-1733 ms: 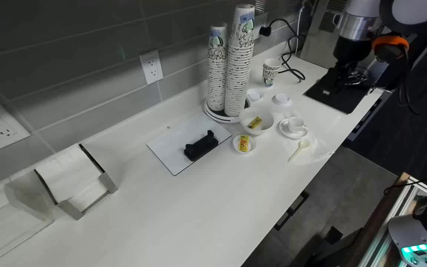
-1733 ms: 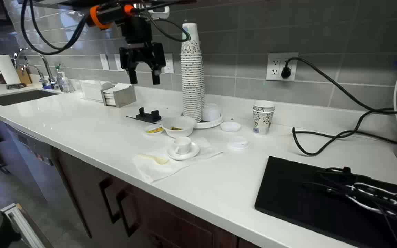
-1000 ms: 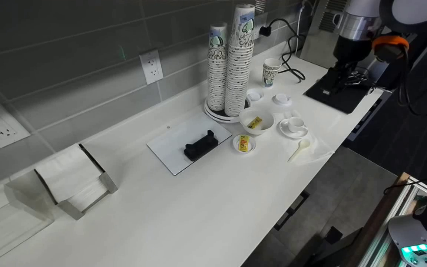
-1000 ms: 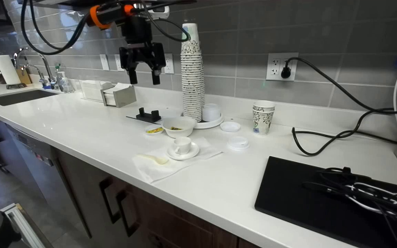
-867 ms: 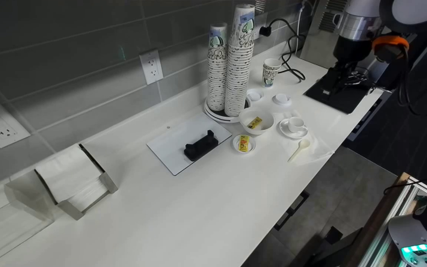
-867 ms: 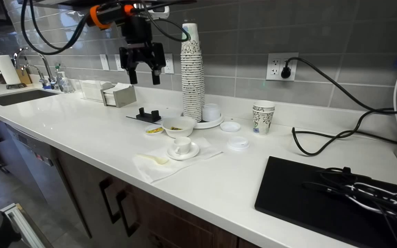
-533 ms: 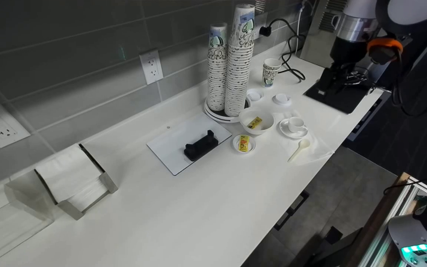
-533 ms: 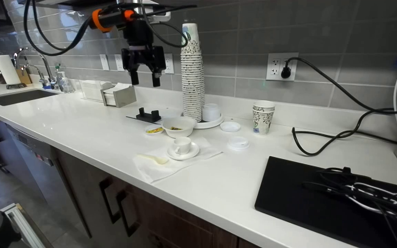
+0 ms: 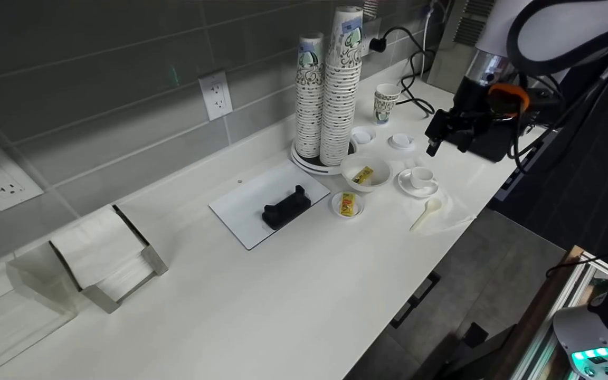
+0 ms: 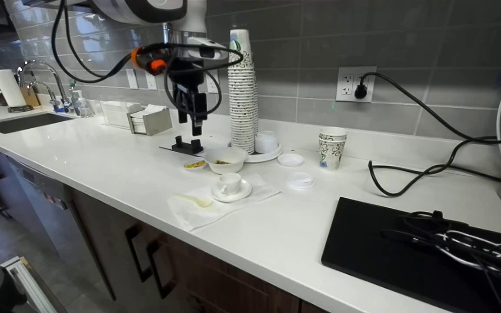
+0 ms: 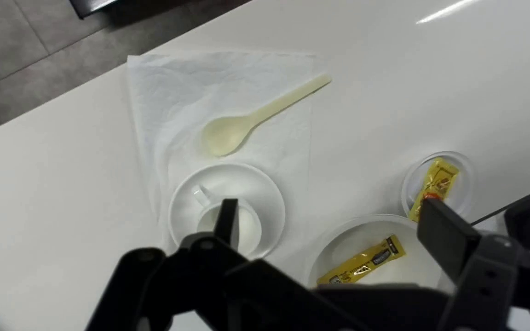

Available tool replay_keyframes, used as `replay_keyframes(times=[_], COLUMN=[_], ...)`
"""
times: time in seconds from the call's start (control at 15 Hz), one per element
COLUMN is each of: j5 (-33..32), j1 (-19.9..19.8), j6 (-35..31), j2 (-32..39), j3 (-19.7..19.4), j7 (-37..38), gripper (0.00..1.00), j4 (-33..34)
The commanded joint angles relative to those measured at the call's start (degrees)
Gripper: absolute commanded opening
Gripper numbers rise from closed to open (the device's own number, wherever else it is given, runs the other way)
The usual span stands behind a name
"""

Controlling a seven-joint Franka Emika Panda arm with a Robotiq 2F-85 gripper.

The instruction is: Remove the spoon from the serviette and put it in the tea cup

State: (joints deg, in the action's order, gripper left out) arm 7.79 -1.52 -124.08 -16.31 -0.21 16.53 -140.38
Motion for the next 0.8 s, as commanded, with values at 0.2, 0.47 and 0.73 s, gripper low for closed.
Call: replay_keyframes(times=[0.2,0.47,0.73], j5=[4.04,7.42,12.86], j1=[-1.12,-1.37,-0.91], j6=[-11.02,-14.73,-13.32], j2=[0.70,3.29,3.66], j3=[2.21,1.33,0.05], j7=[17.12,24.23,21.40], gripper=[1.00,1.00,1.00], j4=[-8.66,-11.55,-11.66])
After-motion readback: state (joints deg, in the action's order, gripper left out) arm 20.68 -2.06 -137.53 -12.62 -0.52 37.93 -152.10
